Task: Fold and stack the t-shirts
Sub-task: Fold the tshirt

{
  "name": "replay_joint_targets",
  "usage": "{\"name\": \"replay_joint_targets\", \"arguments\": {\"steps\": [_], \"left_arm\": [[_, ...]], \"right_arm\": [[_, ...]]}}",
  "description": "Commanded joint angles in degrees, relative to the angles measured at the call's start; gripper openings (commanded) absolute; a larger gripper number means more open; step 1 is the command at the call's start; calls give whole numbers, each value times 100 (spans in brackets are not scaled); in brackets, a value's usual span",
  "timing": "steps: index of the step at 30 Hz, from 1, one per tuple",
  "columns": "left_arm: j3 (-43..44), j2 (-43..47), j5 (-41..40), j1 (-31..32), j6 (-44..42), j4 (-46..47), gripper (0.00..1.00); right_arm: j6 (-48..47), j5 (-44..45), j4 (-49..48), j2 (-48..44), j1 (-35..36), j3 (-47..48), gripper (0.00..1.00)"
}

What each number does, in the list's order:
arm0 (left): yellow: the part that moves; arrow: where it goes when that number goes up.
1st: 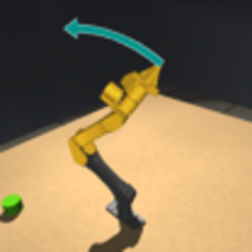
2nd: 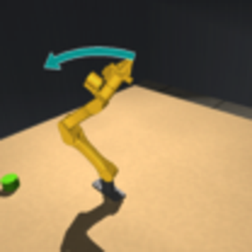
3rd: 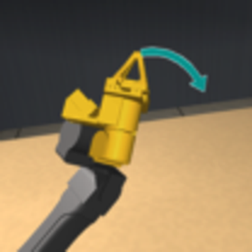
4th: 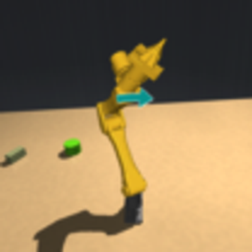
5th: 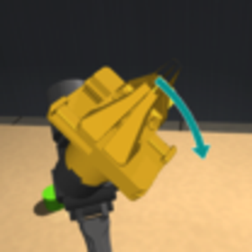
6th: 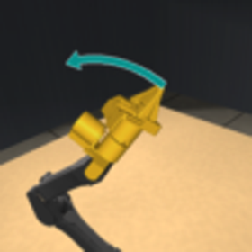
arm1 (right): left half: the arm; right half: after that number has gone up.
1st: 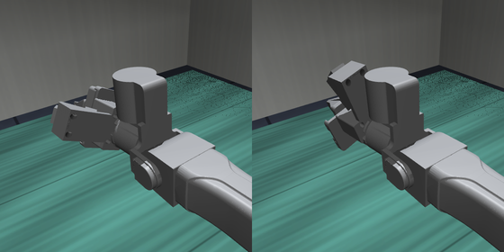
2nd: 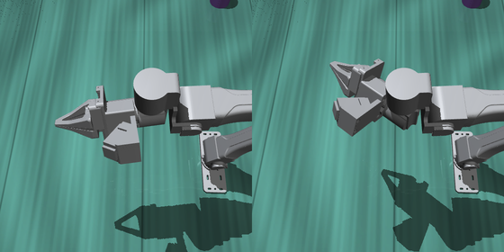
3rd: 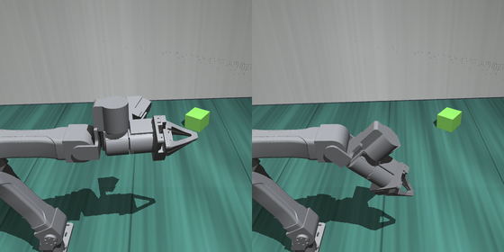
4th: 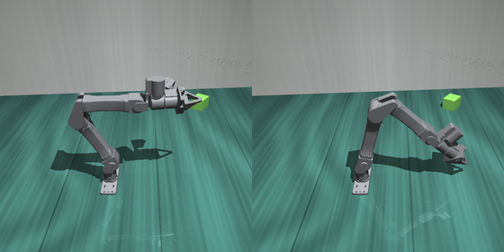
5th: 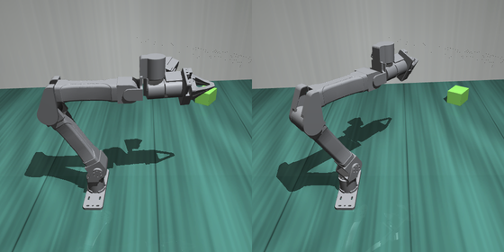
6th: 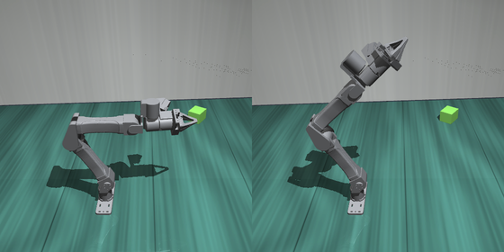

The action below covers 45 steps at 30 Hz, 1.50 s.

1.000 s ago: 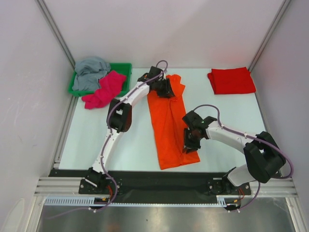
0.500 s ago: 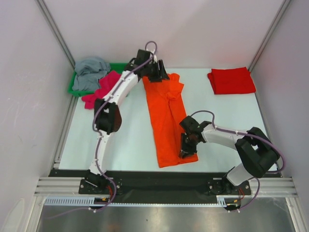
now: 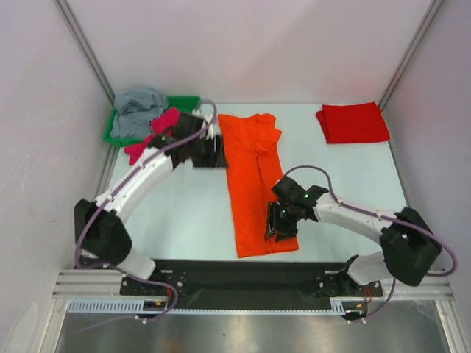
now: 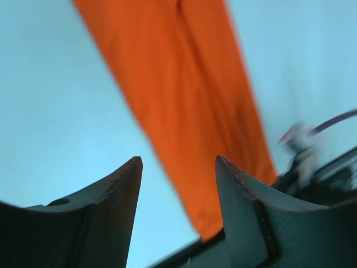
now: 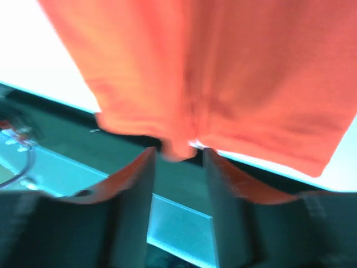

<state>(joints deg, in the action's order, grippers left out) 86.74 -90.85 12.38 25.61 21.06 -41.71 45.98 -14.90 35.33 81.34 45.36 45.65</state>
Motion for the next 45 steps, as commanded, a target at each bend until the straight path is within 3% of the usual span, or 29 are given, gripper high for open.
{"name": "replay_joint_targets", "arguments": {"steps": [1, 4, 9, 14, 18, 34, 45], "left_arm": [[-1455, 988, 62, 198, 222, 101, 62], [-2870, 2077, 536, 331, 837, 654, 66], [-4618, 3615, 888, 480, 2006, 1287, 72], [-5779, 4188, 907, 787, 3085, 1639, 73], [-6528, 4479, 810, 1183, 3860, 2481, 72], [-6521, 2977, 423, 1948, 4731, 3319, 66], [-6231, 1799, 476, 2607, 5364, 3969, 60]], "right_arm": [[-290, 259, 701, -670, -350, 664, 49], [-615, 145, 1141, -961, -913, 665, 58], [-1362, -601, 1432, -1472, -2487, 445, 71], [-2022, -813, 1793, -1279, -3147, 366, 71], [-2093, -1085, 1627, -1209, -3489, 112, 68], [-1662, -1744, 783, -910, -3596, -697, 53], [-1803, -1534, 712, -743, -3578, -821, 52]]}}
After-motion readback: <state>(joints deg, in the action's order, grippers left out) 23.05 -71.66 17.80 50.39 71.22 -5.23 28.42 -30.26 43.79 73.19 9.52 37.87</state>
